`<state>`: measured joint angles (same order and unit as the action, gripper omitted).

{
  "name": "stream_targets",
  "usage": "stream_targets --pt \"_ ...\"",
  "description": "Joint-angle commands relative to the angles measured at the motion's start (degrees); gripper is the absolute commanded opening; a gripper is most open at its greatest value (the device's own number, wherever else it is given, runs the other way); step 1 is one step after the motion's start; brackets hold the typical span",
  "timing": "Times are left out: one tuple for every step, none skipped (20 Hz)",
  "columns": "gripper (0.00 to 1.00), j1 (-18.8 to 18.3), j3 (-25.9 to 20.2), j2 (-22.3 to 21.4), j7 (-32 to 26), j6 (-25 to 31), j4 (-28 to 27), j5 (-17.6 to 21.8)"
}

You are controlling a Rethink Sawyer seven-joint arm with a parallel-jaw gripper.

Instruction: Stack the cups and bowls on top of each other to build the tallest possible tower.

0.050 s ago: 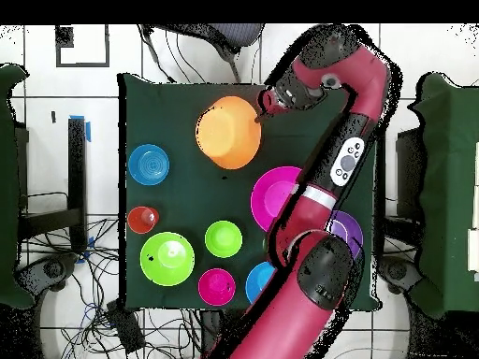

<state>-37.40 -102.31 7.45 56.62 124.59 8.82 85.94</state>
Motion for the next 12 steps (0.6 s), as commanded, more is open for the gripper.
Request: stream_targets --pt "1.0 1.49 -10.07 4.86 -22.39 -2.93 -2.41 14.54" --pt "1.0 1.48 -9.69 4.76 -22.4 -3.48 -2.16 14.36" --pt "1.0 1.47 -9.3 4.66 -22.42 -4.02 -1.92 14.18" --pt "1.0 1.37 -9.56 4.69 -20.93 -4.57 -1.8 14.43" --pt "1.0 1.38 -9.39 4.54 -19.61 -4.81 -1.48 13.86" --pt "1.0 1.46 -9.67 4.37 -19.09 -5.23 -1.4 14.61" --pt "1.0 1.56 -9.44 4.02 -18.51 -5.59 -1.18 14.59" --pt "1.0 1.66 -9.66 3.71 -18.97 -6.97 -1.08 14.8" --pt "1.0 1.75 -9.24 3.23 -19.0 -7.68 -0.76 14.8" --pt "1.0 1.89 -9.18 2.69 -19.22 -8.95 -0.55 14.8" --pt "1.0 1.91 -9.0 2.33 -19.14 -9.68 -0.28 14.33" --pt "1.0 1.98 -8.97 2.04 -19.15 -9.99 -0.15 14.24"
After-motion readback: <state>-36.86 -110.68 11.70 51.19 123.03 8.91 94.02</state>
